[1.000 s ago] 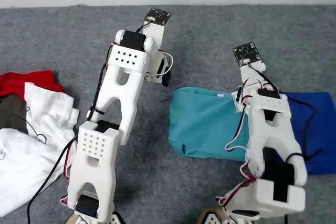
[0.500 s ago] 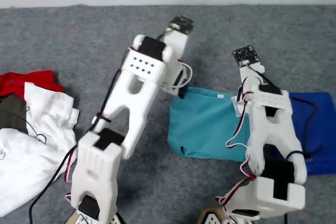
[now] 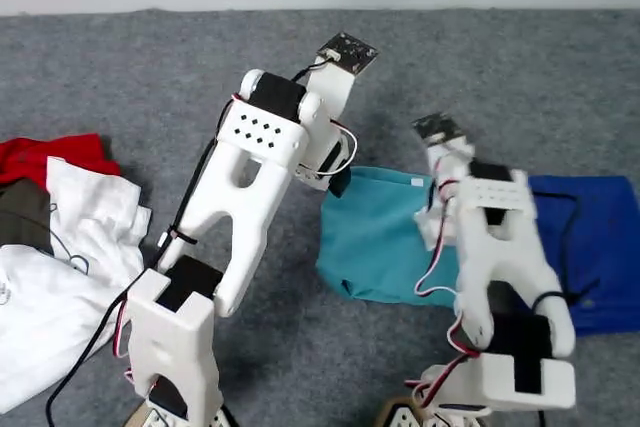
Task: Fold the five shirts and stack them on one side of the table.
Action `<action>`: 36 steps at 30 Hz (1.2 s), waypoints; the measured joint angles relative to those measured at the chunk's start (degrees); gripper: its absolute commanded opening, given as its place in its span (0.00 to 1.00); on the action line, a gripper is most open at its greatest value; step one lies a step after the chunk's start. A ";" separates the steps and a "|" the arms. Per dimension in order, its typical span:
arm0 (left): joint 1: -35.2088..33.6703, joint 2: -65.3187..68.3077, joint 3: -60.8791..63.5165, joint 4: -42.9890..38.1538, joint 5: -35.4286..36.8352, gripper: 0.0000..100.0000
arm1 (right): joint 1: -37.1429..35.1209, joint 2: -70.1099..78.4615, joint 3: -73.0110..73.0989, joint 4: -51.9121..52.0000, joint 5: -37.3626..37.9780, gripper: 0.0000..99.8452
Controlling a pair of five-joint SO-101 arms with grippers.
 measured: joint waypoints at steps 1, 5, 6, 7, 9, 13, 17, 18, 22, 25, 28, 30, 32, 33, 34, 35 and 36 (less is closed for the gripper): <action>0.00 0.00 0.00 0.00 0.00 0.23 | -0.44 0.62 0.79 -1.93 -0.09 0.19; 0.00 0.00 0.00 0.00 0.00 0.23 | -0.09 3.43 1.32 -5.98 -0.26 0.12; 0.00 0.00 0.00 0.00 0.00 0.23 | -0.09 3.96 1.23 -6.33 -0.26 0.09; 0.00 0.00 0.00 0.00 0.00 0.23 | -0.09 4.04 1.23 -6.51 -0.26 0.04; 0.00 0.00 0.00 0.00 0.00 0.23 | -0.09 5.19 0.35 -6.86 -0.26 0.01; 0.00 0.00 0.00 0.00 0.00 0.23 | 0.09 5.54 -0.53 -6.59 -0.26 0.01; 0.00 -0.09 0.00 0.00 -0.18 0.23 | 0.35 6.51 -3.87 -3.78 -0.35 0.01; 0.00 -0.09 0.00 0.00 -0.18 0.23 | 0.35 6.51 -4.84 -3.25 -0.35 0.01; 0.00 -0.09 0.00 0.00 -0.18 0.23 | 0.35 3.69 -9.85 -2.81 -0.35 0.01; 0.00 -0.09 0.00 0.00 -0.18 0.23 | 0.09 0.79 -13.80 -2.73 -0.97 0.01; 0.00 -0.09 0.18 0.00 -0.18 0.23 | -0.09 -1.05 -16.70 -2.64 -3.25 0.01; 0.00 -0.09 0.18 0.00 -0.18 0.23 | 0.53 -1.41 -17.23 -2.64 -3.96 0.01; 0.00 -0.09 0.18 0.00 -0.18 0.23 | 1.41 -1.41 -17.23 -2.64 -4.31 0.01; 0.00 -0.09 0.18 0.00 -0.18 0.23 | 1.93 -1.41 -17.23 -2.64 -4.40 0.01; 0.00 -0.09 0.18 0.00 -0.18 0.23 | 2.55 -1.41 -17.23 -2.64 -4.40 0.01; 0.00 -0.09 0.18 0.00 -0.18 0.23 | 3.25 -1.49 -17.23 -2.64 -4.48 0.01; 0.00 -0.09 0.18 0.00 -0.18 0.23 | 3.87 -1.67 -17.23 -2.64 -4.84 0.01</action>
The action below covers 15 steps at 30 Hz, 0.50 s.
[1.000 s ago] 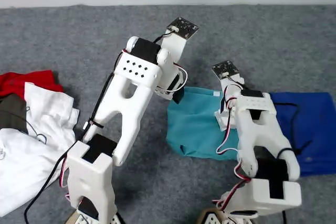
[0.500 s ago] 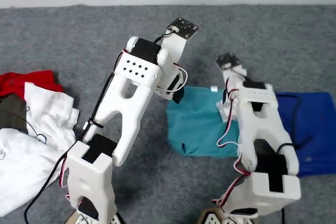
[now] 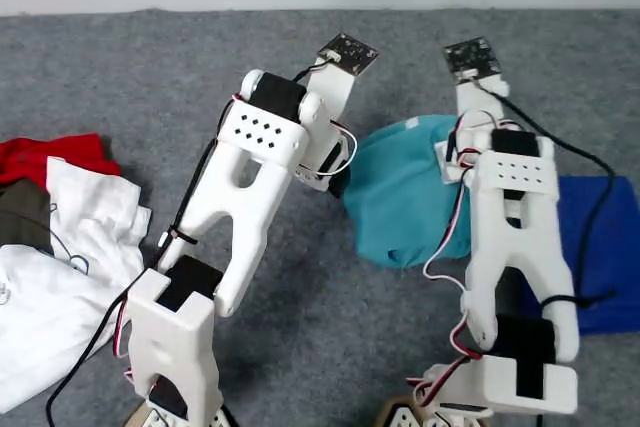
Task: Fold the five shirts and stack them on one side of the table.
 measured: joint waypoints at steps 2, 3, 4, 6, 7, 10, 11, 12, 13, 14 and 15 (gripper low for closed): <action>0.00 0.00 0.00 0.00 0.00 0.23 | 1.14 0.00 -0.35 0.00 -2.02 0.01; 0.00 0.00 0.00 0.00 0.00 0.23 | 1.58 0.00 -0.97 0.00 -3.43 0.01; 0.00 0.00 0.00 0.00 0.00 0.23 | 1.93 0.00 -1.67 0.00 -4.84 0.01; 0.00 0.00 0.00 0.00 0.00 0.23 | 2.46 0.00 -3.25 0.00 -8.09 0.01; 0.00 0.00 0.00 0.00 0.00 0.23 | 2.81 0.00 -4.04 0.00 -9.76 0.01; 0.00 0.00 0.00 0.00 0.00 0.23 | 4.66 0.00 -7.65 0.00 -13.71 0.01; 0.00 0.00 0.00 0.00 0.00 0.23 | 5.54 0.00 -9.23 0.00 -14.77 0.01; 0.00 0.00 0.00 0.00 0.00 0.23 | 6.51 0.00 -10.64 0.18 -15.74 0.01; 0.00 0.00 0.00 0.00 0.00 0.23 | 7.56 0.00 -11.96 1.14 -16.79 0.01; 0.00 0.00 0.00 0.00 0.00 0.23 | 8.70 0.00 -13.19 2.20 -17.85 0.01; 0.00 0.00 0.00 0.00 0.00 0.23 | 9.67 0.00 -14.24 3.34 -19.08 0.01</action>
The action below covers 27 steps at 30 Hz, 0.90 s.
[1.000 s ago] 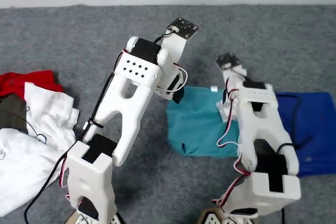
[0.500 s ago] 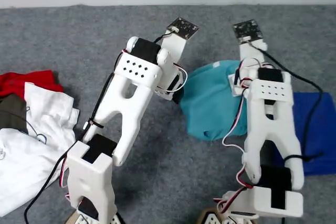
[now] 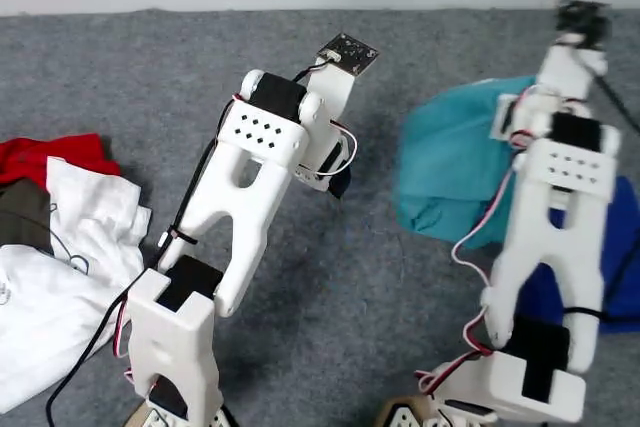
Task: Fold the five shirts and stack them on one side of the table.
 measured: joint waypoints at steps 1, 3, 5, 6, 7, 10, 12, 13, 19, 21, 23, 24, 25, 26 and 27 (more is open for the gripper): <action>0.00 0.00 0.00 0.00 0.00 0.23 | 0.97 0.00 -0.88 1.23 -0.97 0.01; 0.00 0.00 0.00 0.00 0.00 0.23 | 2.46 -0.09 -2.11 2.99 -2.11 0.01; 0.00 0.00 0.00 0.00 0.00 0.23 | 2.99 -0.09 -2.37 4.22 -2.46 0.01; 0.00 0.00 0.00 0.00 0.00 0.23 | 2.99 -0.09 -2.37 4.84 -2.46 0.01; 0.00 0.00 0.00 0.00 0.00 0.23 | 2.81 -0.09 -2.37 5.01 -2.46 0.01; 0.00 0.00 0.00 0.00 0.00 0.23 | 2.46 -0.09 -0.18 4.75 -1.58 0.01; 0.00 0.00 0.00 0.00 0.00 0.23 | 1.05 -0.09 1.49 3.60 -0.53 0.01; 0.00 0.00 0.00 0.00 0.00 0.23 | 0.09 -0.09 2.20 2.73 -0.26 0.01; 0.00 0.00 0.00 0.00 0.00 0.23 | -4.13 2.73 4.66 -3.16 0.09 0.01; 0.00 0.00 0.00 0.00 0.00 0.23 | -4.22 4.92 4.66 -4.40 0.09 0.01; 0.00 0.00 0.18 0.00 0.00 0.23 | -3.87 7.65 4.66 -5.27 0.09 0.01; 0.00 0.00 0.18 0.00 0.00 0.23 | -3.34 9.14 4.66 -5.89 0.09 0.01; 0.00 0.00 0.18 0.00 0.00 0.23 | -2.81 10.55 4.66 -6.68 0.09 0.01; 0.00 0.00 0.18 0.00 0.00 0.23 | -2.11 12.13 4.66 -7.56 0.09 0.01; 0.00 0.00 0.18 0.00 0.00 0.23 | -1.41 13.54 4.66 -8.35 0.09 0.01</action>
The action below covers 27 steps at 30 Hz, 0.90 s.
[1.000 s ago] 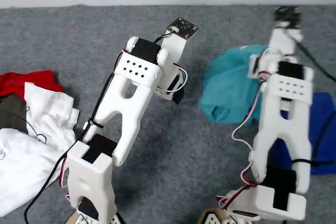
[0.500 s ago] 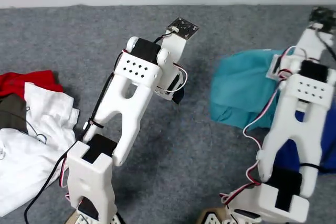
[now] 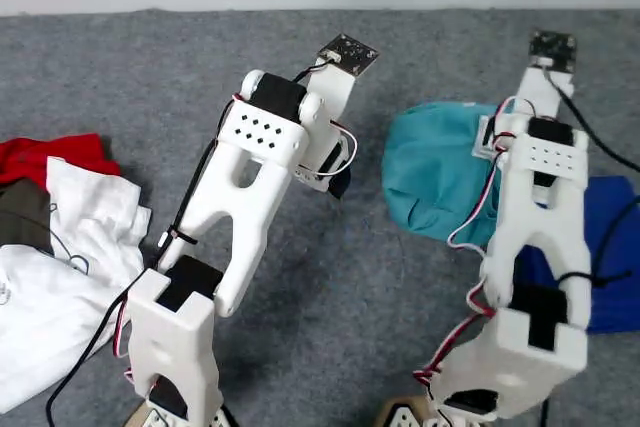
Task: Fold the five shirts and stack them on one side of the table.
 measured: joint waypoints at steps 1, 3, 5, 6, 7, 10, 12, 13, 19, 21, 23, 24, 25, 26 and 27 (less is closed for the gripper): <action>0.00 0.00 0.00 0.00 0.00 0.23 | 0.62 1.32 0.00 -0.79 0.00 0.01; 0.00 0.00 0.00 0.00 0.00 0.23 | 1.76 3.08 0.00 -1.49 0.09 0.01; 0.00 0.00 0.00 0.00 0.00 0.23 | 1.93 3.60 0.09 -1.49 1.67 0.06; 0.00 0.00 0.00 0.00 0.00 0.23 | 1.85 3.60 0.09 -1.32 2.81 0.10; 0.00 0.00 0.00 0.00 0.00 0.23 | 1.67 3.60 0.00 -0.44 3.87 0.14; 0.00 0.00 0.00 0.00 0.00 0.23 | 1.58 3.52 0.00 2.81 4.92 0.25; 0.00 0.00 0.00 0.00 0.00 0.23 | 1.49 3.52 0.00 4.57 5.19 0.26; 0.00 0.00 0.00 0.00 0.00 0.23 | 1.49 3.52 0.00 5.01 5.36 0.25; 0.00 0.00 0.00 0.00 0.00 0.23 | 1.58 3.34 0.00 5.54 5.36 0.24; 0.00 0.00 0.00 0.00 0.00 0.23 | 1.58 3.16 0.00 5.71 5.36 0.24; 0.00 0.00 0.00 0.00 0.00 0.23 | 1.58 3.16 -0.26 6.07 5.36 0.24; 0.00 0.00 0.00 0.00 0.00 0.23 | 1.58 3.16 -0.35 6.07 5.36 0.24; 0.00 0.00 0.00 0.00 0.00 0.23 | 1.67 3.16 -0.35 6.07 5.36 0.24; 0.00 0.00 0.00 0.00 0.00 0.23 | 1.85 3.16 -0.35 6.07 5.36 0.24; 0.00 0.00 0.00 0.00 0.00 0.23 | 1.93 3.16 -0.35 5.89 5.36 0.24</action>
